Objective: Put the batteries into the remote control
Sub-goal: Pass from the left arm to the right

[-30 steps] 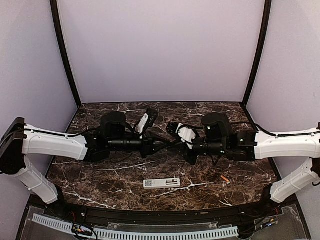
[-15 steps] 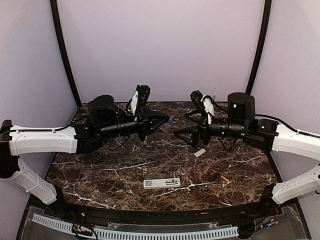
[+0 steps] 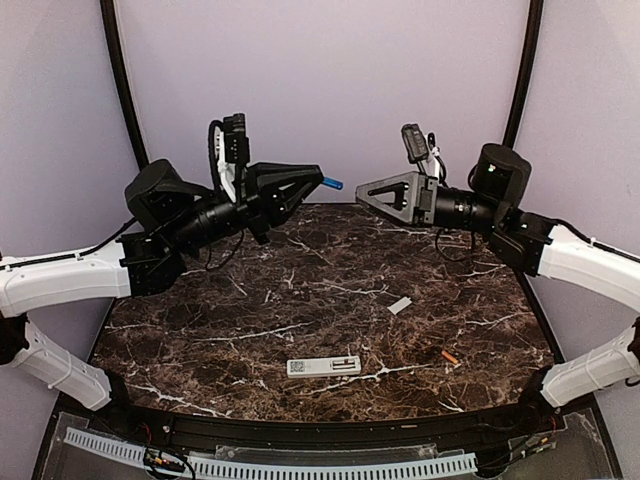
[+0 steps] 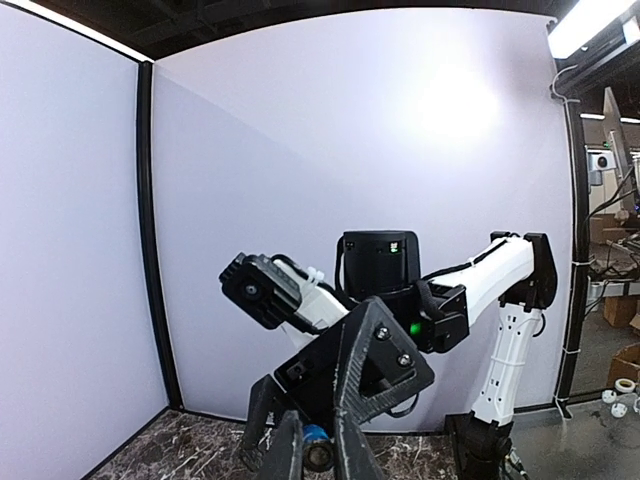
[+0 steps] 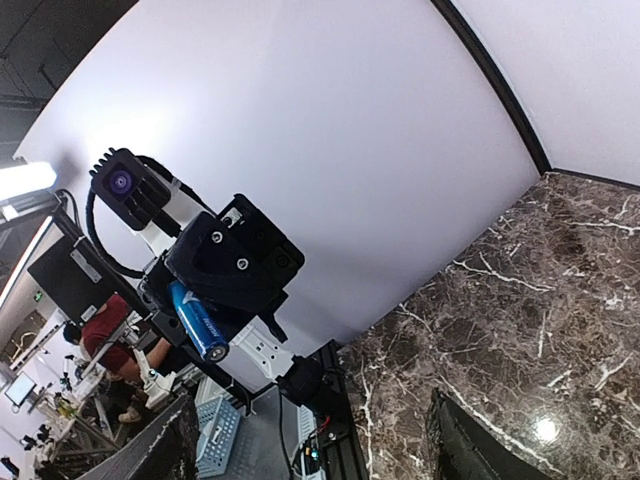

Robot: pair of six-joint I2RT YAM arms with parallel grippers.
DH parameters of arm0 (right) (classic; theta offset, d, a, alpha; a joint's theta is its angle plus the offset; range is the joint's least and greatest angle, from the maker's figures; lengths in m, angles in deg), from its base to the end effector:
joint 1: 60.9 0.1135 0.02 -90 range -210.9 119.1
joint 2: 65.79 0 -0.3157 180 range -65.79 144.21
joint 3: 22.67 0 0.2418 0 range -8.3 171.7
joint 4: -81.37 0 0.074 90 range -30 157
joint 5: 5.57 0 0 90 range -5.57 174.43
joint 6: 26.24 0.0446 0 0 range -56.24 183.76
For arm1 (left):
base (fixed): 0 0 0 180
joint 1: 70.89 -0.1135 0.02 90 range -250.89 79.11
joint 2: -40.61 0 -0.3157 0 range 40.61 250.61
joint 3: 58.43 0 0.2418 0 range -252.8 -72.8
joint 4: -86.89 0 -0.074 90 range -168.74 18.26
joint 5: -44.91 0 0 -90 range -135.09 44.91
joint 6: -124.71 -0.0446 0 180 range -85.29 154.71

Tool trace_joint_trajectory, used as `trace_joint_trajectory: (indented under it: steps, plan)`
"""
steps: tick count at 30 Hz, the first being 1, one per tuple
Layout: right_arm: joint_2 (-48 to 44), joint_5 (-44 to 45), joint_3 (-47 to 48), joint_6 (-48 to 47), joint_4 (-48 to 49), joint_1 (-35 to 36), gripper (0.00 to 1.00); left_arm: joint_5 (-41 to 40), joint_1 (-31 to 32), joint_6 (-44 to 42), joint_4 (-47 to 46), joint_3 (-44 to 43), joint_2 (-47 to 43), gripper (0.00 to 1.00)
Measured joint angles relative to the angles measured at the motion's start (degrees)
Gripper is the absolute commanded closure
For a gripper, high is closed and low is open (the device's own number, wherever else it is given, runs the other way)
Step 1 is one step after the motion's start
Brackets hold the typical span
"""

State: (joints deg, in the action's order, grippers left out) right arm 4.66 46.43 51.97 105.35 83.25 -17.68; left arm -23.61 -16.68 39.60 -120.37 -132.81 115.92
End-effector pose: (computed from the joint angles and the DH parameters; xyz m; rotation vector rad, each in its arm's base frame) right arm 0.1736 0.2008 0.4402 -0.6434 1.6114 1.6270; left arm 0.1536 -0.2409 0.4662 0.8092 0.9099 -1.1172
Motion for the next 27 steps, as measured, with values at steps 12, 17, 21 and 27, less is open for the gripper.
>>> trace_joint_trajectory:
  steps: [12, 17, 21, 27]
  plan:
    - [0.20, -2.82, 2.03, 8.04, 7.58, 3.85, 0.52, 1.68, 1.73, 4.83, -5.38, -0.07, 0.90, 1.00]
    - [0.76, -4.48, 2.47, 9.64, 9.75, 4.50, 0.60, 1.64, 3.10, 4.81, -6.45, -0.07, 1.92, 1.00]
    - [1.07, -4.85, 2.89, 9.84, 9.90, 5.27, 0.68, 1.60, 3.91, 4.76, -7.08, -0.07, 2.34, 1.00]
    - [1.05, -4.85, 2.91, 9.79, 9.88, 5.49, 0.70, 1.36, 4.52, 4.42, -7.89, -0.07, 2.40, 1.00]
